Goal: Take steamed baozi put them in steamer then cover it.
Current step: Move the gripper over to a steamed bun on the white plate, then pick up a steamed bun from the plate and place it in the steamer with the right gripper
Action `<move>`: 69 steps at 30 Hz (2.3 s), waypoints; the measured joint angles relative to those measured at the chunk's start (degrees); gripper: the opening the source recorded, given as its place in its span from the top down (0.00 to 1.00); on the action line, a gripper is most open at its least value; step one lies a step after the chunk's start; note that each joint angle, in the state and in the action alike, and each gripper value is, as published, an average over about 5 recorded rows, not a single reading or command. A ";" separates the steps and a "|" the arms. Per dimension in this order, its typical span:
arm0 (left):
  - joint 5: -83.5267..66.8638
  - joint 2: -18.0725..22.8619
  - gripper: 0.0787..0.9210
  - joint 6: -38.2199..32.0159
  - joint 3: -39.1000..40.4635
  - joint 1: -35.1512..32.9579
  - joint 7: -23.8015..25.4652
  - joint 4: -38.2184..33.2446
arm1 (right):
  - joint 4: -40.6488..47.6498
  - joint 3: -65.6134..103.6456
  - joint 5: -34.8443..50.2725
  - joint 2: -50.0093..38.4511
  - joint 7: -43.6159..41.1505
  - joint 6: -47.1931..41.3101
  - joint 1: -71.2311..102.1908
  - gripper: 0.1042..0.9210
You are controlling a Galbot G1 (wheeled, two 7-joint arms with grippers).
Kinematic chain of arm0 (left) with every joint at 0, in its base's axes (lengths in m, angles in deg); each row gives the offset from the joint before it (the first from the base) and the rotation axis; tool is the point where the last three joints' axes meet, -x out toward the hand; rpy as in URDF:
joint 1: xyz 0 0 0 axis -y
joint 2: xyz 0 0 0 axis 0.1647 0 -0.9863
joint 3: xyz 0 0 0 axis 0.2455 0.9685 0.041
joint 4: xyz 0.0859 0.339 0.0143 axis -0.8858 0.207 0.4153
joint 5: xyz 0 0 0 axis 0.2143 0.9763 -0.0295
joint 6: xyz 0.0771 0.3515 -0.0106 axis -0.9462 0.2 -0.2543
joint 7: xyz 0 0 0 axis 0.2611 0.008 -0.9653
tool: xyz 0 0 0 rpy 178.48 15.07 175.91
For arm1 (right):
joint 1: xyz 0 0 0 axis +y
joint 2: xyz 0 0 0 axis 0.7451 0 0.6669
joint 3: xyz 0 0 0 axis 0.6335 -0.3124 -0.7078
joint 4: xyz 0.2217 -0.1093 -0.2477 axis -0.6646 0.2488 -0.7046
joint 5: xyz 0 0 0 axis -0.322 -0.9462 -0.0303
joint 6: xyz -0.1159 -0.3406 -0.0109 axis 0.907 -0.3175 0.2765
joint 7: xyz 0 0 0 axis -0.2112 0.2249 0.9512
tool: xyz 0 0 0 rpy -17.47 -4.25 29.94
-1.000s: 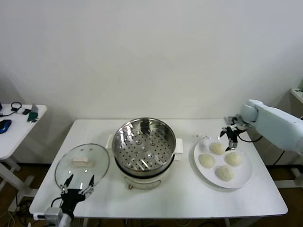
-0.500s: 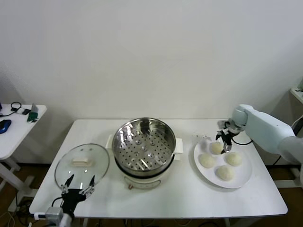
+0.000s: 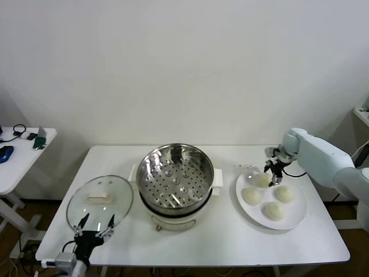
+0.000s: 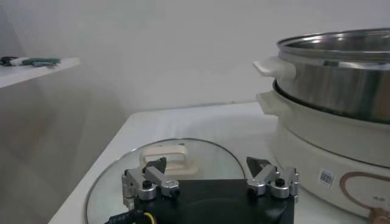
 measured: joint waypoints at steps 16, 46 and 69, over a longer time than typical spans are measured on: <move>0.24 -0.07 0.12 -0.89 0.15 -0.61 -0.25 0.18 | -8.49 -7.51 3.34 -2.20 -1.73 7.06 -12.15 0.30; 2.14 -0.30 0.12 -1.31 -0.15 -2.10 -0.16 -3.56 | -31.23 -21.98 2.29 18.87 3.33 25.59 -33.64 0.31; 2.55 -0.61 0.12 -2.18 0.33 -1.68 -0.24 -2.44 | -15.19 -21.33 -5.20 30.20 7.51 31.21 -22.03 0.30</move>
